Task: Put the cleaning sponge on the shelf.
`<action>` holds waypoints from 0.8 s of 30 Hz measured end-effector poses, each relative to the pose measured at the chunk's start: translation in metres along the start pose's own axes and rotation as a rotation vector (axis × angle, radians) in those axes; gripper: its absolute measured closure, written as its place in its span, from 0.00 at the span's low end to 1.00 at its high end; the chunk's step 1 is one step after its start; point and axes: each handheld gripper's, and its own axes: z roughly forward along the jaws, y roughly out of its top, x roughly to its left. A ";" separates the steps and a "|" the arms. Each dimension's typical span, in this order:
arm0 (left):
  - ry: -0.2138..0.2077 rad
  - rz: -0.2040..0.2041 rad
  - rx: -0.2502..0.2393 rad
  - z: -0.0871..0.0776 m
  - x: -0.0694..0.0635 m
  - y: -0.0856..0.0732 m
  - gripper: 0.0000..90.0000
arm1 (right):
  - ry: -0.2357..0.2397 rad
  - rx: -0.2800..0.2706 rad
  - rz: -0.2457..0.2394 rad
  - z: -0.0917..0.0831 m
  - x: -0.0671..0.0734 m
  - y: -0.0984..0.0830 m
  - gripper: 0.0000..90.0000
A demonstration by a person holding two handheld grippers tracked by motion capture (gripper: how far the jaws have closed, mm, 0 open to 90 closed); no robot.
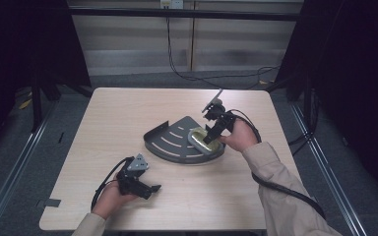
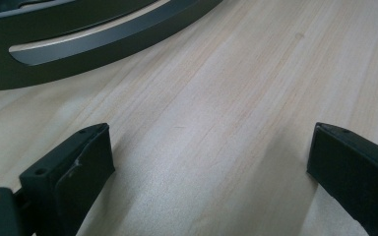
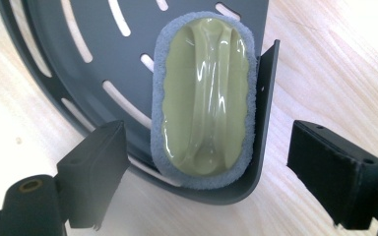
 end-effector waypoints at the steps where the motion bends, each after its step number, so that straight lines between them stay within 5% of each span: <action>1: 0.001 0.000 -0.002 0.000 0.000 0.000 0.03 | 0.005 -0.001 -0.004 -0.001 0.000 -0.001 0.16; 14: 0.002 0.001 -0.002 0.000 0.000 0.000 0.03 | 0.016 -0.026 -0.048 -0.015 0.005 -0.025 0.16; 24: 0.000 -0.003 -0.002 0.000 0.000 0.000 0.03 | 0.024 -0.048 -0.035 -0.025 0.004 -0.048 0.16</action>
